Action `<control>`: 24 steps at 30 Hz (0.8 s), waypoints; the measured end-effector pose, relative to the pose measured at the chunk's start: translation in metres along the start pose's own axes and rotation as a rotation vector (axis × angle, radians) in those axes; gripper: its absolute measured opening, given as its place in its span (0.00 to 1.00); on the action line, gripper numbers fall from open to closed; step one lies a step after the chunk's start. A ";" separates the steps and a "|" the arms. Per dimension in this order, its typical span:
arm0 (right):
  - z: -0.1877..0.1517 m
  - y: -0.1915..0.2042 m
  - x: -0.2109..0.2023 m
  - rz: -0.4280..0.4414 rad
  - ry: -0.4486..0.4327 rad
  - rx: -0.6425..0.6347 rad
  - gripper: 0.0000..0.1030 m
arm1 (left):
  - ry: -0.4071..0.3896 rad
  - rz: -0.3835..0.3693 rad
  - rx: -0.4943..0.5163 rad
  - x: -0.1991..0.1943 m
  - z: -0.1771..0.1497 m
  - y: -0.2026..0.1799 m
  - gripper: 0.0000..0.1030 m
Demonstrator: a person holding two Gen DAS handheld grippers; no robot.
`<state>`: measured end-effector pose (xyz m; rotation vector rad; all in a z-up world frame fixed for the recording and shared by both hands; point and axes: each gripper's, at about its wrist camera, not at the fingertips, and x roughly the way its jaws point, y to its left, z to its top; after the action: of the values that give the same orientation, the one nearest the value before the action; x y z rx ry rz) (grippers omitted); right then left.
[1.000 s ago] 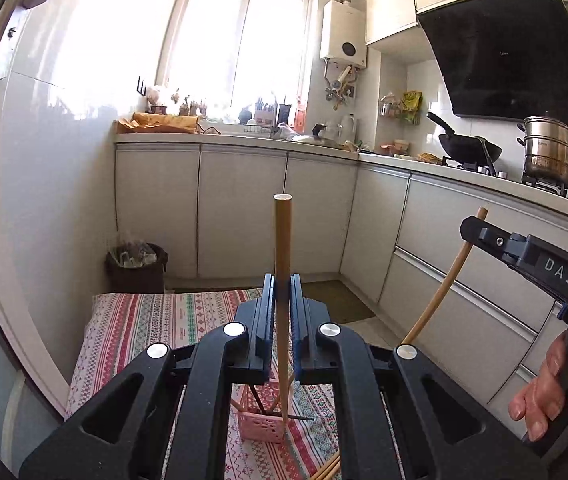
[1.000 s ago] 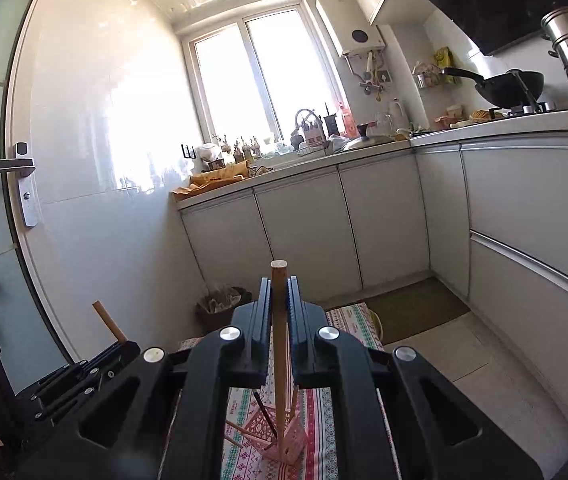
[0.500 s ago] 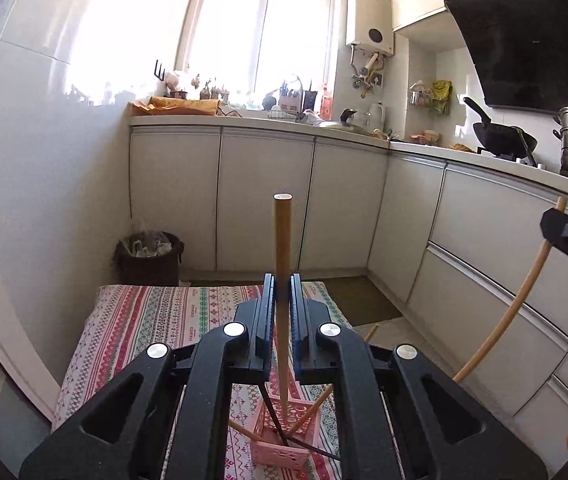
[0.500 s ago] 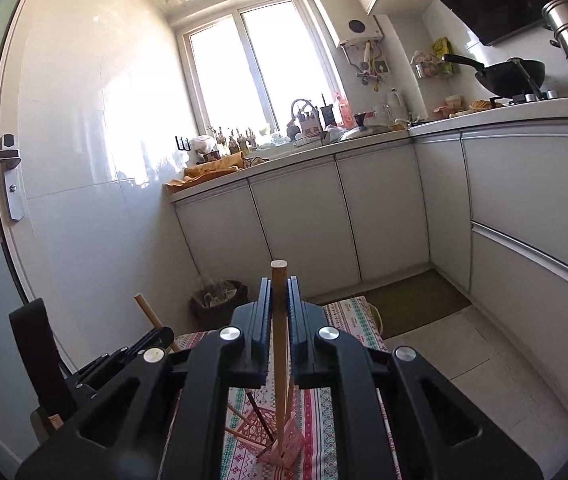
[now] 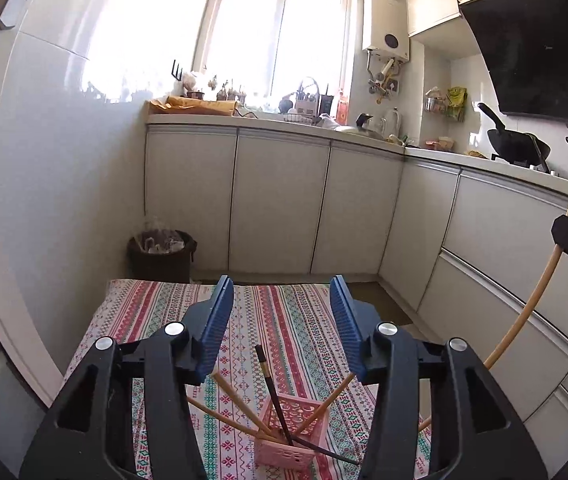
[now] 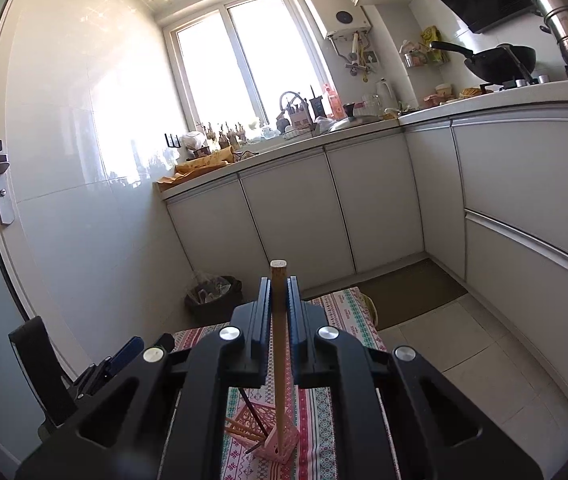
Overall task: Organize utensils
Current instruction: 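Lower both chopsticks into the pink holder and open both grippers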
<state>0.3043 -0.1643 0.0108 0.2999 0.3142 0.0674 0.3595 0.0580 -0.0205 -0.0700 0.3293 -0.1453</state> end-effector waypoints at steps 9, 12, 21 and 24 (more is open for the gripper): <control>0.005 0.015 -0.001 0.014 -0.017 -0.012 0.08 | -0.012 0.023 -0.023 -0.018 0.008 0.010 0.47; 0.005 0.021 0.004 0.018 -0.019 -0.019 0.08 | -0.018 0.030 -0.033 -0.021 0.009 0.016 0.48; -0.010 0.038 0.041 0.019 -0.017 -0.058 0.08 | -0.057 0.071 -0.072 -0.037 0.018 0.036 0.49; -0.023 0.035 0.063 0.021 0.013 -0.059 0.08 | -0.102 0.087 -0.090 -0.053 0.024 0.045 0.55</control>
<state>0.3564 -0.1175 -0.0179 0.2447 0.3216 0.0990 0.3237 0.1111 0.0152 -0.1511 0.2365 -0.0403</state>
